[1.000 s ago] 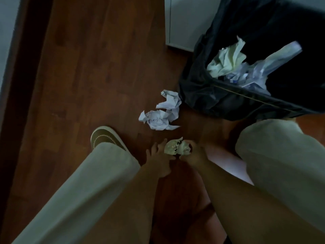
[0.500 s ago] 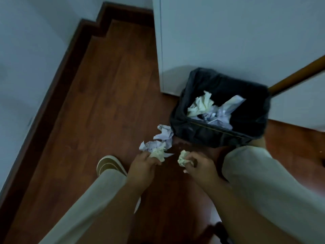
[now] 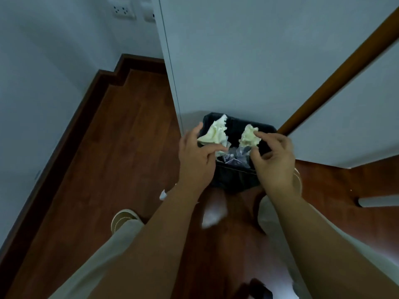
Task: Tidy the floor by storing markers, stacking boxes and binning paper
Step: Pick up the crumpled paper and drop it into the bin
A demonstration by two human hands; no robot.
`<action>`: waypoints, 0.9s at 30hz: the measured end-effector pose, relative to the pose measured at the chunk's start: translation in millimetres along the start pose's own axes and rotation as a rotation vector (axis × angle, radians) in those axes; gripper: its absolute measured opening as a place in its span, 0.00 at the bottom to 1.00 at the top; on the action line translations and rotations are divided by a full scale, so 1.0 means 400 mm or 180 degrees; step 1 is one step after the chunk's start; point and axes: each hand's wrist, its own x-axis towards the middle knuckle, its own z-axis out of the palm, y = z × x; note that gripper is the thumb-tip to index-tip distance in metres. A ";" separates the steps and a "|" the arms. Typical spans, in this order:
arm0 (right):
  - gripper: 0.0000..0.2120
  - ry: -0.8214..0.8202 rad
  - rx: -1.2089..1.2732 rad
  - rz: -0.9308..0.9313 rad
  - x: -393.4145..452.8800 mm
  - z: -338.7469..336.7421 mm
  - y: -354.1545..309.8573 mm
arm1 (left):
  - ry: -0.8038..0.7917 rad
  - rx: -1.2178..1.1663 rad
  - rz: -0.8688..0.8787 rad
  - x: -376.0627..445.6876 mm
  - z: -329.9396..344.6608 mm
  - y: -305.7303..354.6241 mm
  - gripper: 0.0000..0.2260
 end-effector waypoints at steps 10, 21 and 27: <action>0.08 -0.1944 -0.0426 -0.0310 -0.227 0.188 0.169 | -0.0416 0.0782 -0.2170 -0.236 0.039 -0.369 0.11; 0.34 -0.3505 -0.0565 0.1501 -0.243 0.638 0.318 | -0.2645 0.1641 -0.1027 -0.329 0.191 -0.561 0.26; 0.50 -0.3286 -0.1489 0.1215 -0.244 0.770 0.428 | -0.3076 0.1806 -0.1380 -0.325 0.229 -0.637 0.40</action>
